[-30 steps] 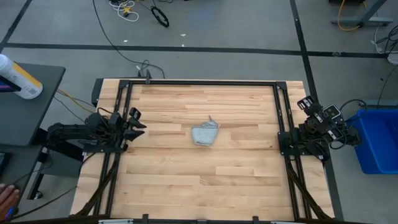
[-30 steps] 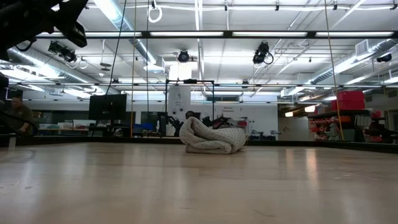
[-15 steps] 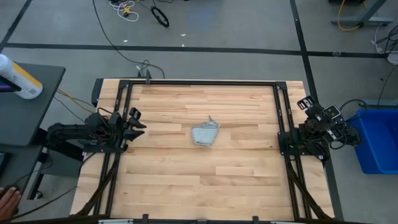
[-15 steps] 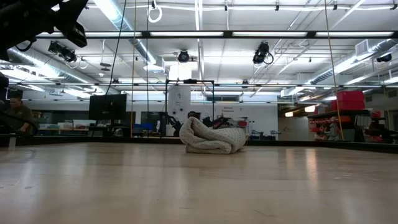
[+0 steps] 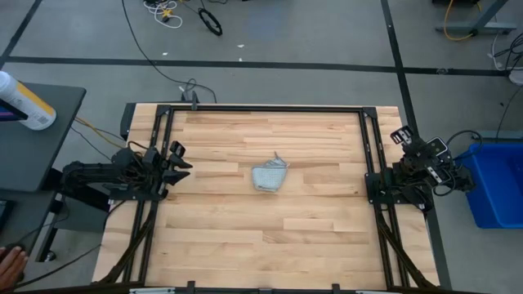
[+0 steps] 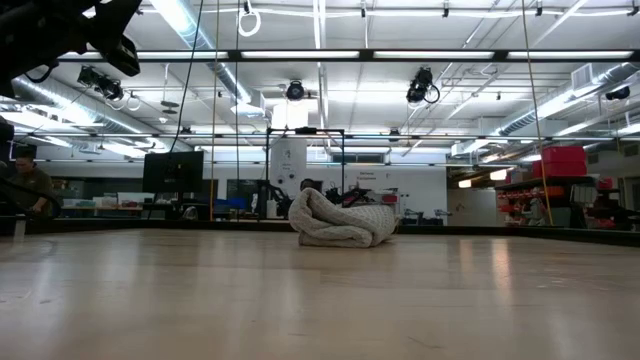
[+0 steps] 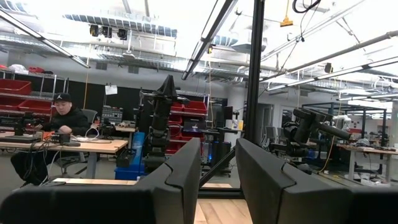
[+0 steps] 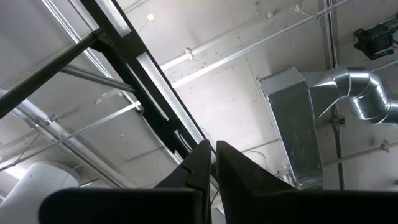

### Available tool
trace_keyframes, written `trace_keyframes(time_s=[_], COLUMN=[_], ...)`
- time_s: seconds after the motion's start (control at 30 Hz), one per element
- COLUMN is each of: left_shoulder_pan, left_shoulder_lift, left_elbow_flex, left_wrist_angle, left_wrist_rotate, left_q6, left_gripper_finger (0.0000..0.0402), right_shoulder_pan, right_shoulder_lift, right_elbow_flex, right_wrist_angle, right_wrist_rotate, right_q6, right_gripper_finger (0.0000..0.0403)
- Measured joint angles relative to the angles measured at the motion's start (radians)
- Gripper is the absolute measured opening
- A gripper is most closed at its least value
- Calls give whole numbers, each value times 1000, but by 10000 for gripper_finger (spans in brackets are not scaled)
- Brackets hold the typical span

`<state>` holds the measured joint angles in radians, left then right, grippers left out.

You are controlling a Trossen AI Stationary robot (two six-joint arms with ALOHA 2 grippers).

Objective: Fold microfiber towels
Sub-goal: Return to Home Position

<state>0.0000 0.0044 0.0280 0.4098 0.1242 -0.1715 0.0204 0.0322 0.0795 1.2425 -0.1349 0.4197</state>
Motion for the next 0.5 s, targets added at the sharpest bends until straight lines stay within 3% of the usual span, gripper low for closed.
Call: trace_keyframes(time_s=[0.27, 0.5], left_shoulder_pan=[0, 0], left_shoulder_lift=[0, 0], left_elbow_flex=[0, 0], left_wrist_angle=[0, 0], left_wrist_rotate=[0, 0], left_q6=[0, 0], left_gripper_finger=[110, 110], right_shoulder_pan=[0, 0], right_shoulder_lift=[0, 0], right_elbow_flex=[0, 0], right_wrist_angle=[0, 0], right_wrist_rotate=[0, 0], right_q6=[0, 0], right_gripper_finger=[5, 51])
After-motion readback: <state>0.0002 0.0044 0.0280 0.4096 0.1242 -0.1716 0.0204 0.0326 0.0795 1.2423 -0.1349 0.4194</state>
